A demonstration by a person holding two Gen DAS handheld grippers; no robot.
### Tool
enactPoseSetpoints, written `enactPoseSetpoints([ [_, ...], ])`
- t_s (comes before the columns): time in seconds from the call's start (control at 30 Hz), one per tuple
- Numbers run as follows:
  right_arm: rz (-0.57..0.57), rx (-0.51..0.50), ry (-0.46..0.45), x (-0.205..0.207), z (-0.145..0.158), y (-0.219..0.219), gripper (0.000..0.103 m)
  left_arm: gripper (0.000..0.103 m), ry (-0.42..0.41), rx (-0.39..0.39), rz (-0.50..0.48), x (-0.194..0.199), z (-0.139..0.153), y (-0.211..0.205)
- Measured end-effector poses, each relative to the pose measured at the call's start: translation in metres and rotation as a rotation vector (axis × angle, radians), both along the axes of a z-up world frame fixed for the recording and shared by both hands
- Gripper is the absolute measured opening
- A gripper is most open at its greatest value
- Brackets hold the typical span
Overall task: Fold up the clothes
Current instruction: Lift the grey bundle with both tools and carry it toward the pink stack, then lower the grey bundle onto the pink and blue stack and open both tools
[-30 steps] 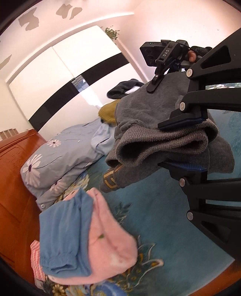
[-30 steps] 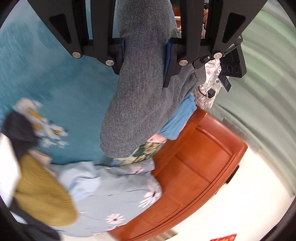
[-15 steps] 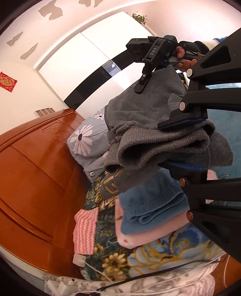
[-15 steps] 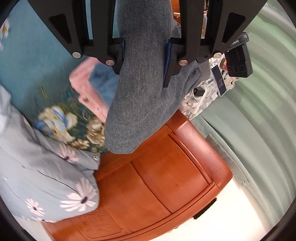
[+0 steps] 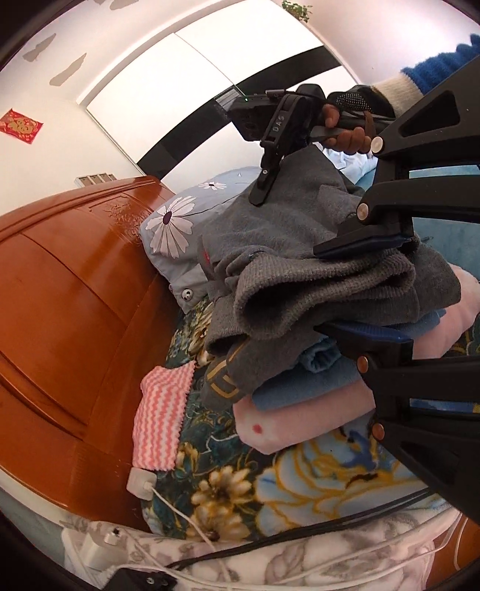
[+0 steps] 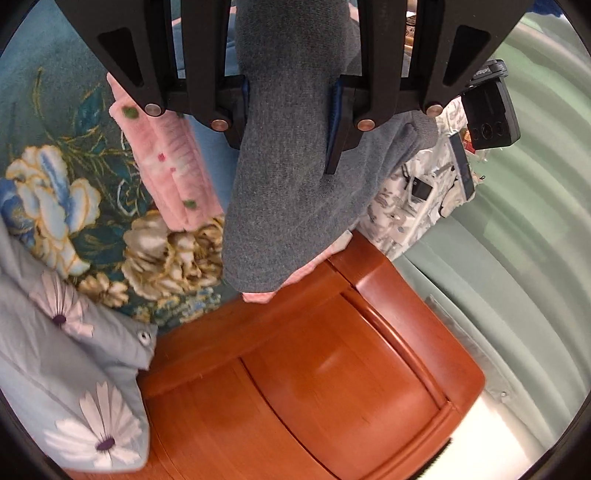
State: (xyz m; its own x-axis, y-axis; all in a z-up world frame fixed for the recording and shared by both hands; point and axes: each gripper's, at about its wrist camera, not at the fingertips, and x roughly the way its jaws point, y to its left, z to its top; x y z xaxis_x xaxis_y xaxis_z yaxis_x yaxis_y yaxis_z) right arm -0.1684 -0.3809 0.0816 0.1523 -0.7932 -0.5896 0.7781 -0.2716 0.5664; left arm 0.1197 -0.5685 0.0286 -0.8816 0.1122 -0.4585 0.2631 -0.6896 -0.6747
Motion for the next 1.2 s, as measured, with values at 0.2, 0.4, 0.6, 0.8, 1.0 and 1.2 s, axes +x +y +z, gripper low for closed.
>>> enactPoseSetpoints([
  [0.2, -0.029, -0.001, -0.1, -0.021, -0.047, 0.002, 0.034, 0.04, -0.023, -0.016, 0.012, -0.003, -0.011, 0.001],
  [0.4, -0.032, 0.007, -0.093, -0.02, -0.046, 0.004, 0.035, 0.043, -0.081, -0.109, 0.005, -0.003, 0.009, 0.012],
  [0.6, -0.034, 0.066, -0.021, -0.018, -0.028, 0.019, 0.04, 0.061, -0.105, -0.257, 0.031, 0.012, 0.038, 0.026],
  [0.8, -0.107, 0.018, 0.036, -0.013, -0.006, 0.049, 0.04, 0.061, -0.051, -0.317, 0.067, 0.014, 0.072, 0.033],
  [1.0, 0.002, 0.004, 0.212, 0.032, 0.019, 0.053, 0.04, 0.063, -0.094, -0.387, -0.005, -0.026, 0.073, 0.055],
  [1.2, 0.052, 0.069, 0.274, 0.045, -0.007, 0.05, 0.04, 0.063, -0.141, -0.376, 0.012, -0.033, 0.042, 0.05],
])
